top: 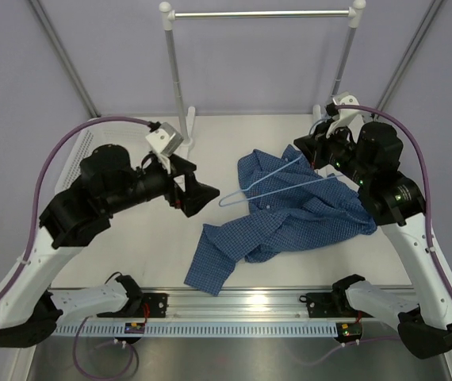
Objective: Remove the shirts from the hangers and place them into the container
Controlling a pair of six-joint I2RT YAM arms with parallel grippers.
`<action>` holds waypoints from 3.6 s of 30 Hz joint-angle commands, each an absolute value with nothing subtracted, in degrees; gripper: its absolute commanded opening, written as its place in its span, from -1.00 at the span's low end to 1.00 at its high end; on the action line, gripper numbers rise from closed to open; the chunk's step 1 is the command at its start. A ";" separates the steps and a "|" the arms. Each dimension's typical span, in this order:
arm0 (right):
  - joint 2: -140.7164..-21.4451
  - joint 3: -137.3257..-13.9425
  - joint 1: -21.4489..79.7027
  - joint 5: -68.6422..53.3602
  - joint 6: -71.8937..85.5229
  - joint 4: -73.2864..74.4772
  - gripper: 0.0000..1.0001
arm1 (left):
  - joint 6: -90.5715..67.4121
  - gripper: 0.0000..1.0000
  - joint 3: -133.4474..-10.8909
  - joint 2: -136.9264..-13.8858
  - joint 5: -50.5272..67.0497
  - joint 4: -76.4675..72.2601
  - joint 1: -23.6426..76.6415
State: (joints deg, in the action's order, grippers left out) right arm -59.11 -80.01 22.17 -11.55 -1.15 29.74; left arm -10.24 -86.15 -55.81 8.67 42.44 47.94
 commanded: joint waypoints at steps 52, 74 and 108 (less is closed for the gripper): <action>-44.22 -80.78 25.84 -0.26 2.19 37.18 0.99 | -6.07 -1.00 -88.06 -68.56 -9.83 42.19 45.45; -32.43 -71.37 25.84 1.67 7.56 41.40 0.99 | -5.18 -1.00 -124.36 -98.17 -14.15 31.55 31.55; -31.55 -68.64 25.84 1.32 8.96 43.07 0.99 | -5.01 0.98 -106.71 -78.76 -13.44 31.91 35.48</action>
